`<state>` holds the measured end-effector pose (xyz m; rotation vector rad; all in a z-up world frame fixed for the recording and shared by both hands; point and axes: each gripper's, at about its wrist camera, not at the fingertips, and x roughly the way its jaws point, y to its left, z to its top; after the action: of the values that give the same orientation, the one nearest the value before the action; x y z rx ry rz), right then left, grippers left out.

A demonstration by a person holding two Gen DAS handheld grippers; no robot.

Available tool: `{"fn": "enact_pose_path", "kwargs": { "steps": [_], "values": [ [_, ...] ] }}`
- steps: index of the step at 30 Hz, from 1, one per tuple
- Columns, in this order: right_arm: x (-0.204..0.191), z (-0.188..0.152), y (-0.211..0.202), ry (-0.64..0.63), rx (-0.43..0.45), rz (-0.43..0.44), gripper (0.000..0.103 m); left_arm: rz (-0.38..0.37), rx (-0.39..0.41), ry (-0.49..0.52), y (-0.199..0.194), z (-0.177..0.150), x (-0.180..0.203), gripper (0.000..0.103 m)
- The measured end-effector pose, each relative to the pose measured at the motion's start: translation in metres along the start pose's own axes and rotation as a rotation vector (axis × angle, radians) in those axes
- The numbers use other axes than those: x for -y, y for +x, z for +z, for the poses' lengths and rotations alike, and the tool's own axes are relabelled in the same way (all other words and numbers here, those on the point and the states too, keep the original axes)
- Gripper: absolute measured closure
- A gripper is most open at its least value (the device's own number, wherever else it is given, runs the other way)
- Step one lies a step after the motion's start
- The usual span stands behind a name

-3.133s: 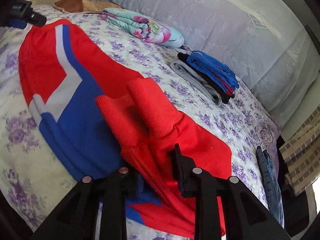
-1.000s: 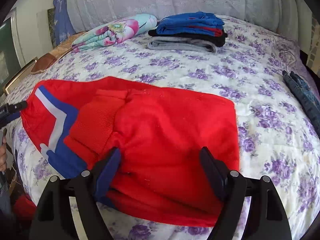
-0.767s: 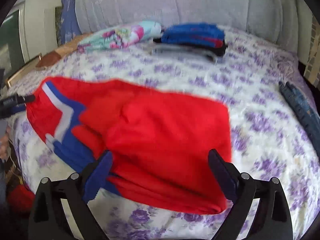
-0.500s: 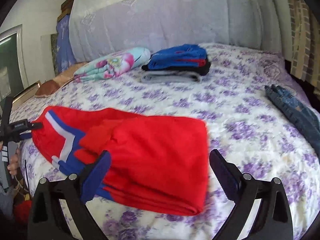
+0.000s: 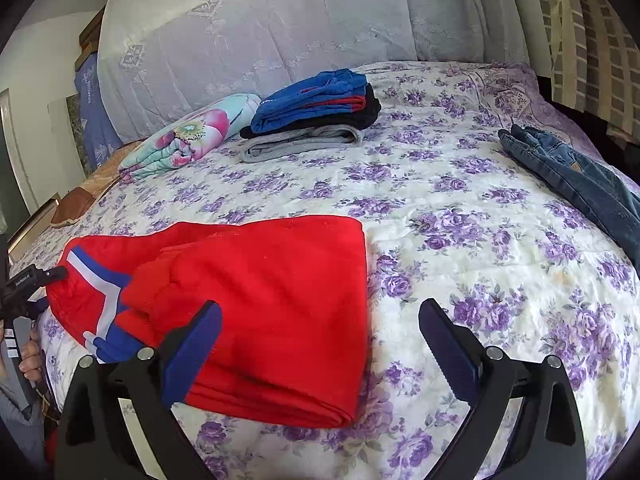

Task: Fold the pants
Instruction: 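Press the folded pants flat with the open right tool, then grasp the folded red edge with the left tool and lift it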

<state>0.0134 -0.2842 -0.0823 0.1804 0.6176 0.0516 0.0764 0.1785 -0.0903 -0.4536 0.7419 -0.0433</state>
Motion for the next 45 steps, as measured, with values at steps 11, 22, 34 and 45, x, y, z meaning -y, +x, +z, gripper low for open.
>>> {"fn": "enact_pose_path", "kwargs": {
  "steps": [11,22,34,45],
  "values": [
    [0.011,-0.005,-0.003,0.040,0.014,0.010,0.004,-0.043,-0.003,-0.099,-0.006,0.005,-0.024,0.045],
    [0.010,-0.011,0.010,0.048,-0.056,0.005,0.004,0.010,0.103,0.061,-0.033,0.004,0.011,0.067],
    [0.006,-0.011,-0.005,0.026,-0.022,0.031,0.004,0.040,0.136,0.130,-0.043,0.003,0.037,0.068],
    [-0.006,-0.005,-0.005,-0.011,-0.012,0.068,0.004,0.076,0.174,0.246,-0.050,0.004,0.077,0.069]
  ]
}}
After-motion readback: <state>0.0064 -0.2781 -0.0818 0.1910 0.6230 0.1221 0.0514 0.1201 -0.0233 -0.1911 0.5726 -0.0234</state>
